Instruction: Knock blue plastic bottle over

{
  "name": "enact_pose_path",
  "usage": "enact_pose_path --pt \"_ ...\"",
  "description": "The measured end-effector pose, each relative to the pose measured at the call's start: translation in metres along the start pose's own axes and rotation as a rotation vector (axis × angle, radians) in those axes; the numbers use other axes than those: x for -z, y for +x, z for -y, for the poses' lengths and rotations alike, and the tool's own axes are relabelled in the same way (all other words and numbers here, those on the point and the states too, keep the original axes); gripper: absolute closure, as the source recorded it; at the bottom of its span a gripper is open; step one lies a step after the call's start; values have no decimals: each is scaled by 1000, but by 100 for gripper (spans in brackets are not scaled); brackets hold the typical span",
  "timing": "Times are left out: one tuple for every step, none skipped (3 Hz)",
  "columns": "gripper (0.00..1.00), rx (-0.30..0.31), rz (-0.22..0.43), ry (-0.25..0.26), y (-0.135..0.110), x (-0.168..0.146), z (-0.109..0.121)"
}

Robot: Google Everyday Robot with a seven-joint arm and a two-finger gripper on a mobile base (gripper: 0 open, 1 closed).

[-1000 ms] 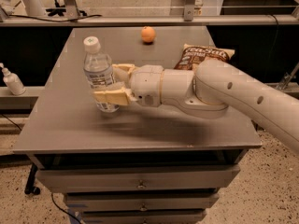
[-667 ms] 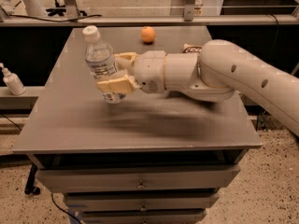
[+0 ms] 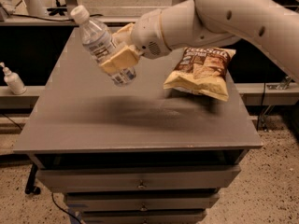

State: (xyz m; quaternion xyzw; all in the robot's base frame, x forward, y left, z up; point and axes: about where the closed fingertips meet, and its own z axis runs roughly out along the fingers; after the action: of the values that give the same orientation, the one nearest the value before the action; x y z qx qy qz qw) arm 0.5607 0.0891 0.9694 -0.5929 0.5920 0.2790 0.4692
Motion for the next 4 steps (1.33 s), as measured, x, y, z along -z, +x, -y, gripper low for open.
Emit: enact_pose_path --pt "100 2 -199 -31 9 -5 11" --pt "100 20 -404 -62 23 -13 2" --pt "100 50 -593 -59 45 -9 -11" --pt "100 69 -757 -34 75 -1 -22"
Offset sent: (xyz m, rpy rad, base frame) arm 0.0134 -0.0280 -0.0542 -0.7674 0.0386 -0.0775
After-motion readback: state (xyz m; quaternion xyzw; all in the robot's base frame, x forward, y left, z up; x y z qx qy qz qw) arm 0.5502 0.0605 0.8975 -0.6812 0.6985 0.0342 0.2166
